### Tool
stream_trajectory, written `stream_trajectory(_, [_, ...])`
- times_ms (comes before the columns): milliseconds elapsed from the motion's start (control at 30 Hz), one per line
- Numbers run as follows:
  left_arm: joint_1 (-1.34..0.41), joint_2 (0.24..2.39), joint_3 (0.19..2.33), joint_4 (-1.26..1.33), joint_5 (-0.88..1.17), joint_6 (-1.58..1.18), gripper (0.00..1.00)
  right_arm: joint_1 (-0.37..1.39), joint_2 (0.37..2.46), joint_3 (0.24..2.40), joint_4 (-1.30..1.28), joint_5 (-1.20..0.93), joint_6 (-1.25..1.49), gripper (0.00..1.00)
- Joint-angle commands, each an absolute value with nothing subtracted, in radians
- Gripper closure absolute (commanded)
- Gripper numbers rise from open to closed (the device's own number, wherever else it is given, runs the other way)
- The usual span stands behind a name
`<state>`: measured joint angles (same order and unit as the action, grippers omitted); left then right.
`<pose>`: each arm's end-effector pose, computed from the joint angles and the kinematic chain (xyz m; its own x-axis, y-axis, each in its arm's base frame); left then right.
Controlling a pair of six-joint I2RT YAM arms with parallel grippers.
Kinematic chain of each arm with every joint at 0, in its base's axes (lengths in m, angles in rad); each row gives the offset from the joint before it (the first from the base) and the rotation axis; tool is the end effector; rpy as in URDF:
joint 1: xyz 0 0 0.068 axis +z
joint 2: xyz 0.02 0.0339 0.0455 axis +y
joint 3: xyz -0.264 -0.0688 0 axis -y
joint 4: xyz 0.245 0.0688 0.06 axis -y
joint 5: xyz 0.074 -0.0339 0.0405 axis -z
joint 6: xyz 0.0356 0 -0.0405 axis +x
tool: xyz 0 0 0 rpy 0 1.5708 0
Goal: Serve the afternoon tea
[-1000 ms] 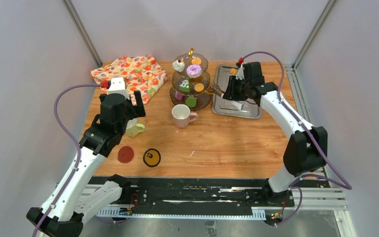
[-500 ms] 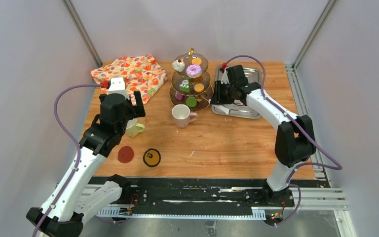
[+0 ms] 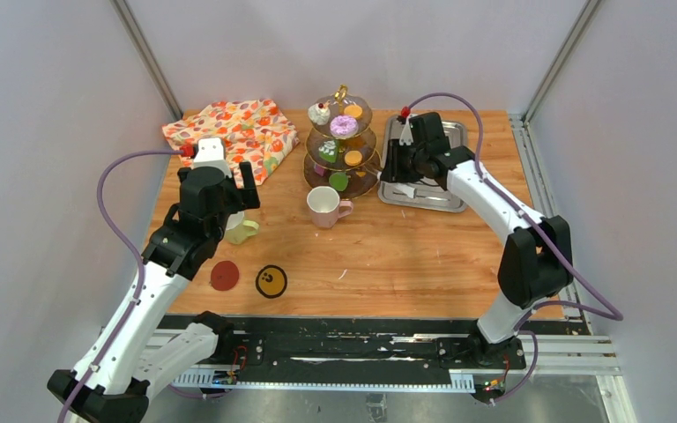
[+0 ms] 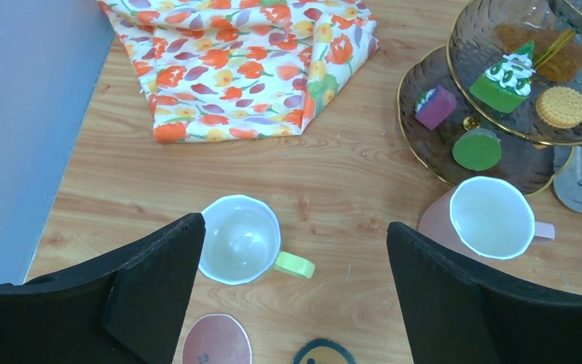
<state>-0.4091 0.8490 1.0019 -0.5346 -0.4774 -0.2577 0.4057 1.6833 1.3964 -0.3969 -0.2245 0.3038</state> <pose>0.1685 -0.0552 0.3689 -0.3208 -0.1076 -0.9410 -0.1238 0.9898 -0.0710 0.3514 0.1596 0.2954 -0.7164 0.0097 -0.6976 -0.3448 0.8643 0.3661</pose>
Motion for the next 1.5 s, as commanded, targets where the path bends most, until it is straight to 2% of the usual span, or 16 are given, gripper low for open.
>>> stream_trajectory(0, [-0.412,0.85,0.995,-0.528,-0.488,-0.253,0.05,0.416,1.607,1.387,-0.398,-0.172,0.273,0.68])
stream_trajectory(500, [-0.412,0.857,0.994,-0.525,-0.481,-0.261,0.05,0.413,1.668,1.401,-0.402,-0.287,0.274,0.64])
stream_trajectory(933, [-0.412,0.856,0.994,-0.526,-0.48,-0.264,0.05,0.413,1.675,1.403,-0.407,-0.283,0.265,0.61])
stream_trajectory(1467, [-0.412,0.865,0.988,-0.509,-0.467,-0.267,0.06,0.309,1.487,1.3,-0.462,-0.092,0.199,0.66])
